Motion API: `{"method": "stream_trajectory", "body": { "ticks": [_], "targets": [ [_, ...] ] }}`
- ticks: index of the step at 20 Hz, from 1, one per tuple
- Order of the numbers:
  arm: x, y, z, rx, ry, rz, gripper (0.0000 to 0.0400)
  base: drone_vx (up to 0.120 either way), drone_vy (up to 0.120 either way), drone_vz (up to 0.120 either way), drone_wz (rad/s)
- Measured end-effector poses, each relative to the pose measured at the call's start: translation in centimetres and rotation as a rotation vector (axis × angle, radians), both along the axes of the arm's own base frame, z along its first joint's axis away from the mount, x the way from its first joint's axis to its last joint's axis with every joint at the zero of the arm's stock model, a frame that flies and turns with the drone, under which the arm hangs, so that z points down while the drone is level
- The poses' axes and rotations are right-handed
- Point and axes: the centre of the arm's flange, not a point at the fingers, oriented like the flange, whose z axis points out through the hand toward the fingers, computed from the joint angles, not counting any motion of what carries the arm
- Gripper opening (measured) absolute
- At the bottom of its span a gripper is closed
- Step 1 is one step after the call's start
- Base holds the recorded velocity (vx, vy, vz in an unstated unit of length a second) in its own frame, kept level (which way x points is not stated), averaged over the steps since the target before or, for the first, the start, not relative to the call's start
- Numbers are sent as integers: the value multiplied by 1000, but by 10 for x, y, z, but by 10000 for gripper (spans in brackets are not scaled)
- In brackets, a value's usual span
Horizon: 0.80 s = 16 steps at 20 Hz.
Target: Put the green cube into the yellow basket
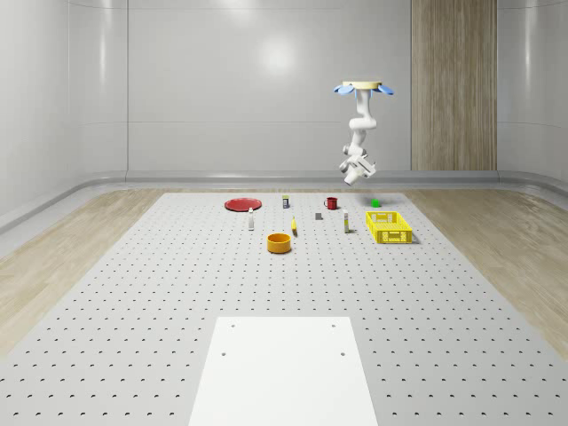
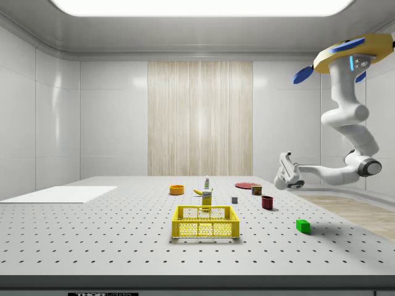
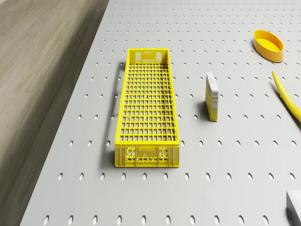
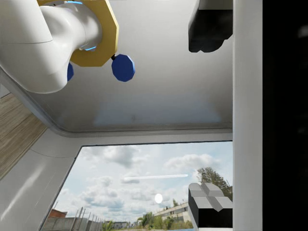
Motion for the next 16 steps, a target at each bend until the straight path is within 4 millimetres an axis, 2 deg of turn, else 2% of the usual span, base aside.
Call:
{"method": "stream_trajectory", "body": {
  "ticks": [2,4,6,9,12,14,16],
  "targets": [
    [1,14,-26,-300,0,-10,400,0,0,-120,0],
    [2,20,-59,-639,0,-22,400,0,0,-120,0],
    [3,14,-93,-983,0,-35,400,0,0,-120,0],
    [4,-10,-130,-1428,0,-52,400,0,0,-120,0],
    [5,-34,-148,-1740,2,-61,400,0,0,-120,0],
    [5,-47,-154,-1881,3,-65,400,0,0,-120,0],
    [5,-57,-157,-1982,3,-66,400,-100,0,-120,0]
  ]
}}
